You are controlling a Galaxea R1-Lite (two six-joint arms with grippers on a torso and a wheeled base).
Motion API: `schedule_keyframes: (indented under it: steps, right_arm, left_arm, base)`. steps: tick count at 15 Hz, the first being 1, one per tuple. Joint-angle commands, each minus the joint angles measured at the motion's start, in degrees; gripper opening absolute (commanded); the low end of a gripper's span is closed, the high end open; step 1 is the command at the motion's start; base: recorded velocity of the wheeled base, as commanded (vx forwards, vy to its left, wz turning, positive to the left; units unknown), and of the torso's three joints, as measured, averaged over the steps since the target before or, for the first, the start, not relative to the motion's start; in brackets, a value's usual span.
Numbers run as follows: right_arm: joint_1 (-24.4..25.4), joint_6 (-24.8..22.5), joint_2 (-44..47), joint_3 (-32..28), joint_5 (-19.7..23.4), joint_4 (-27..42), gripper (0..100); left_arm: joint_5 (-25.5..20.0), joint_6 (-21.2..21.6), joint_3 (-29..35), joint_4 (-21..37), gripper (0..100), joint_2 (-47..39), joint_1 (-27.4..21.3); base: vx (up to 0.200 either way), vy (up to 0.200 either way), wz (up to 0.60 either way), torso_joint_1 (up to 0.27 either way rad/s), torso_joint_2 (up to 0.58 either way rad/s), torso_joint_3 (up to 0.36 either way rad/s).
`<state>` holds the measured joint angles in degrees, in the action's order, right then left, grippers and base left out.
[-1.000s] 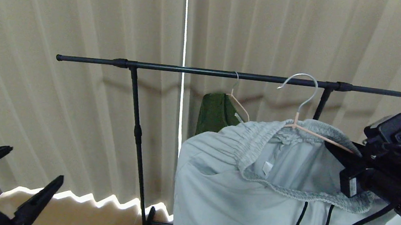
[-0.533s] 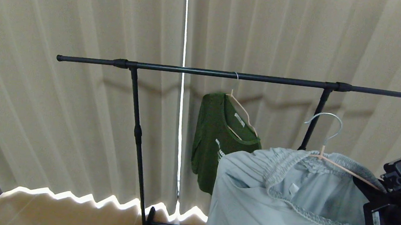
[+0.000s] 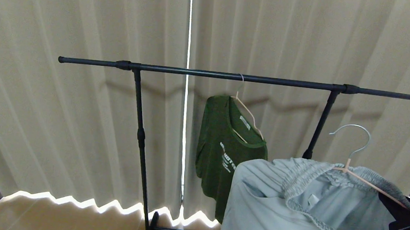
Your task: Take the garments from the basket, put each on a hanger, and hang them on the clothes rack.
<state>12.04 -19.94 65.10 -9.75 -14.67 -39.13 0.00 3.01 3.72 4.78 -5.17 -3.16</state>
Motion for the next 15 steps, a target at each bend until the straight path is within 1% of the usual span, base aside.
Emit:
schedule_keyframes:
  steps: [1,2,3,6,9,10,11,12,15]
  right_arm:
    - [-0.35,-0.01,-1.64,0.96,0.16,-0.07,0]
    - [-0.27,0.08,-1.73,1.84,0.34,-0.07,0]
    - [-0.27,0.08,-1.82,2.37,0.34,-0.16,0]
    - [-0.35,0.08,-3.40,3.07,0.08,0.02,0]
    - [-0.35,0.08,-4.63,3.95,-0.01,0.11,0]
    - [-0.35,0.08,-4.63,3.95,-0.01,0.11,0]
    - [-0.35,0.08,-4.63,3.95,-0.01,0.11,0]
    - [-0.35,0.08,-4.63,3.95,-0.10,0.02,0]
    - [-0.88,-0.01,-4.72,3.69,-0.10,0.02,0]
  left_arm:
    - [-0.62,-0.46,-2.05,-0.47,100,0.25,0.08]
    - [-1.05,-1.43,-2.22,-0.74,100,0.25,0.08]
    - [-0.97,-1.43,-2.31,-0.74,100,0.16,0.08]
    - [-0.44,-0.20,-2.14,-0.56,100,0.33,0.34]
    - [-0.44,0.15,-2.14,-0.47,100,0.77,4.48]
    - [-0.53,0.07,-2.22,-0.65,100,1.04,4.74]
    - [-0.53,-0.02,-2.31,-0.74,100,2.00,4.39]
    - [-1.14,0.50,-2.31,-0.65,100,4.82,3.60]
    - [-0.97,-0.02,-2.40,-0.82,100,4.99,3.60]
  base:
    - [0.000,0.000,0.00,0.000,0.00,0.000]
    - [0.000,0.000,0.00,0.000,0.00,0.000]
    - [0.000,0.000,0.00,0.000,0.00,0.000]
    - [0.000,0.000,0.00,0.000,0.00,0.000]
    - [0.000,0.000,0.00,0.000,0.00,0.000]
    - [0.000,0.000,0.00,0.000,0.00,0.000]
    - [0.000,0.000,0.00,0.000,0.00,0.000]
    - [0.000,0.000,0.00,0.000,0.00,0.000]
    - [0.000,0.000,0.00,0.000,0.00,0.000]
